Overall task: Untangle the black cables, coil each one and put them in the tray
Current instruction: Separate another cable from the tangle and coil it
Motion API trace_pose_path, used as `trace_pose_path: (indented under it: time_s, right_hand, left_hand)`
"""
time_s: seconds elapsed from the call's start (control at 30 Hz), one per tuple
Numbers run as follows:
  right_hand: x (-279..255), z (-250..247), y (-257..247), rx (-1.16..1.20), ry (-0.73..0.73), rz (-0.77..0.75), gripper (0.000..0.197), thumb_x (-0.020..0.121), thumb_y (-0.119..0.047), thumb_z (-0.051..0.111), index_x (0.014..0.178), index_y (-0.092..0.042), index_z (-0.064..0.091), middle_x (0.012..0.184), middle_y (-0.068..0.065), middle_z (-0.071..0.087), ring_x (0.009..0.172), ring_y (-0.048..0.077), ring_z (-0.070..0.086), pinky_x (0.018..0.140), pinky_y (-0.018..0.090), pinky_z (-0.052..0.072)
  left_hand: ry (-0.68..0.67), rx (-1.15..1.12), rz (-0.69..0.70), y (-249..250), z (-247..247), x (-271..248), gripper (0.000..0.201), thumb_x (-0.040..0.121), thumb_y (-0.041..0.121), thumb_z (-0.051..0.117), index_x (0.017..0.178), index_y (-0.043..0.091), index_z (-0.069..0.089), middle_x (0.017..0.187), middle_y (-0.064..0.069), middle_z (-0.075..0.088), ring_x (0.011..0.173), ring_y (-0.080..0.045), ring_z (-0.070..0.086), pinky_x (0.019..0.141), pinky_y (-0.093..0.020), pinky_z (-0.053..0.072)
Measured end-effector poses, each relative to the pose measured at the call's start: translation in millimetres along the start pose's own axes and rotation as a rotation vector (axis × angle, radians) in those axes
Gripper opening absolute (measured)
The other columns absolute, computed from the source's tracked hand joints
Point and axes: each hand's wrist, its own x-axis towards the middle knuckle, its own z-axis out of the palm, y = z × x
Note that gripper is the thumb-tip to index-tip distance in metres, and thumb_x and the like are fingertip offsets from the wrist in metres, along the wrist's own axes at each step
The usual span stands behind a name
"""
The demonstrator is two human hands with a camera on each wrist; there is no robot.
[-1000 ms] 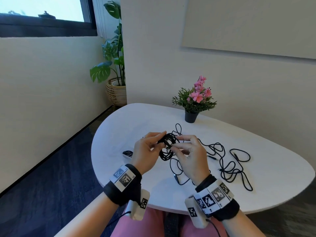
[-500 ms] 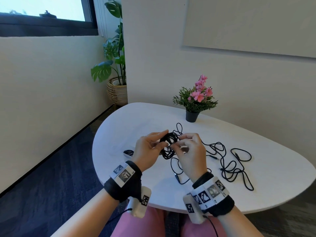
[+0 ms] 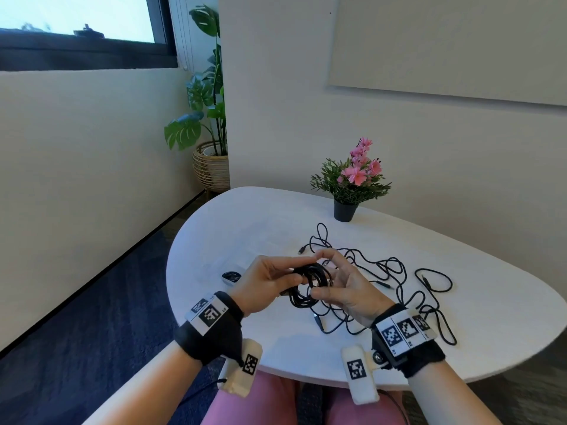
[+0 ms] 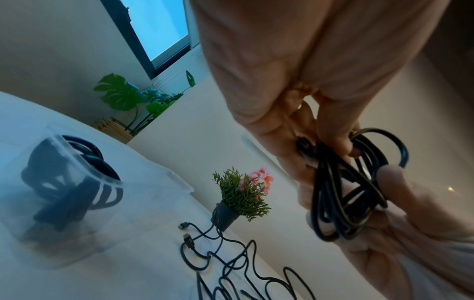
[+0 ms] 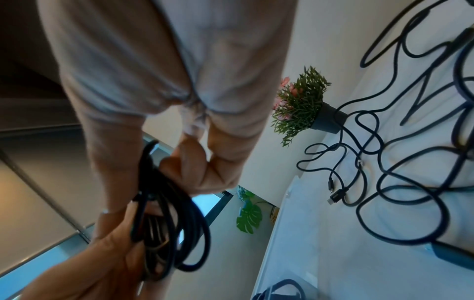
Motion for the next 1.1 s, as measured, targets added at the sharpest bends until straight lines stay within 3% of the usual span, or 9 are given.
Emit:
trace_pose_path:
  time_s: [0.13, 0.23, 0.37, 0.5, 0.6, 0.77, 0.9, 1.0, 1.1]
  right_hand:
    - [4, 1, 4, -0.027, 0.084, -0.029, 0.049, 0.069, 0.009, 0.071, 0.115, -0.004, 0.058, 0.101, 0.011, 0.069, 0.09, 0.023, 0.065, 0.082, 0.033, 0.056]
    - [3, 0, 2, -0.026, 0.108, -0.02, 0.031, 0.069, 0.01, 0.073, 0.096, -0.003, 0.069, 0.088, 0.007, 0.073, 0.078, 0.015, 0.068, 0.069, 0.022, 0.055]
    - [4, -2, -3, 0.223, 0.101, 0.029, 0.031, 0.075, -0.014, 0.064, 0.098, 0.006, 0.067, 0.087, 0.013, 0.064, 0.065, 0.013, 0.054, 0.053, 0.019, 0.044]
    - [7, 0, -1, 0.349, 0.215, 0.022, 0.025, 0.091, -0.004, 0.046, 0.098, 0.01, 0.065, 0.087, 0.016, 0.069, 0.07, 0.016, 0.064, 0.055, 0.021, 0.051]
    - [9, 4, 4, 0.246, 0.264, 0.022, 0.015, 0.086, 0.001, 0.056, 0.097, 0.005, 0.066, 0.079, 0.012, 0.072, 0.068, 0.014, 0.067, 0.059, 0.022, 0.055]
    - [9, 2, 2, 0.167, 0.295, 0.053, 0.035, 0.082, 0.008, 0.061, 0.114, 0.001, 0.049, 0.07, 0.007, 0.07, 0.06, 0.013, 0.066, 0.054, 0.021, 0.054]
    - [10, -2, 1, 0.165, 0.409, 0.02, 0.019, 0.081, 0.004, 0.063, 0.1, 0.0, 0.063, 0.078, 0.008, 0.072, 0.068, 0.013, 0.068, 0.063, 0.019, 0.055]
    - [8, -5, 2, 0.2, 0.499, -0.022, 0.015, 0.081, 0.009, 0.061, 0.09, -0.001, 0.066, 0.073, 0.007, 0.07, 0.066, 0.013, 0.069, 0.06, 0.016, 0.055]
    - [2, -8, 2, 0.224, 0.543, -0.091, 0.017, 0.071, 0.006, 0.071, 0.085, -0.003, 0.068, 0.072, 0.009, 0.068, 0.07, 0.02, 0.066, 0.062, 0.019, 0.056]
  left_hand:
    - [0.008, 0.008, -0.027, 0, -3, 1, 0.046, 0.091, -0.008, 0.05, 0.123, 0.025, 0.057, 0.099, 0.01, 0.073, 0.092, -0.004, 0.066, 0.074, -0.019, 0.051]
    - [0.028, 0.024, -0.041, 1, -3, 2, 0.044, 0.092, -0.007, 0.05, 0.119, 0.027, 0.059, 0.098, 0.012, 0.073, 0.089, -0.002, 0.065, 0.073, -0.018, 0.05]
    - [0.055, 0.014, -0.044, 1, -5, 2, 0.043, 0.091, -0.007, 0.051, 0.114, 0.029, 0.061, 0.099, 0.012, 0.071, 0.086, -0.001, 0.064, 0.071, -0.016, 0.049]
    - [0.042, 0.011, -0.04, 2, -3, 3, 0.043, 0.092, -0.007, 0.05, 0.12, 0.025, 0.059, 0.106, 0.006, 0.067, 0.086, -0.001, 0.064, 0.072, -0.017, 0.049]
    - [0.026, 0.006, -0.061, 1, -1, 4, 0.044, 0.092, -0.007, 0.05, 0.12, 0.026, 0.06, 0.103, 0.012, 0.069, 0.087, -0.001, 0.064, 0.071, -0.018, 0.05]
    - [-0.013, 0.01, -0.078, 0, 7, 0, 0.047, 0.092, -0.008, 0.049, 0.119, 0.029, 0.059, 0.101, 0.016, 0.07, 0.089, -0.001, 0.064, 0.072, -0.018, 0.05]
    - [0.059, -0.101, -0.141, -2, 3, 0, 0.044, 0.09, -0.008, 0.052, 0.114, 0.028, 0.063, 0.085, 0.011, 0.073, 0.079, -0.002, 0.065, 0.067, -0.019, 0.051]
    - [0.081, -0.169, -0.189, -3, -1, 0, 0.044, 0.089, -0.007, 0.054, 0.104, 0.03, 0.071, 0.089, 0.004, 0.073, 0.082, -0.01, 0.066, 0.076, -0.031, 0.057]
    - [0.161, -0.27, -0.207, -3, -2, 0, 0.039, 0.089, -0.008, 0.053, 0.107, 0.023, 0.068, 0.095, 0.006, 0.073, 0.08, -0.01, 0.067, 0.072, -0.032, 0.058]
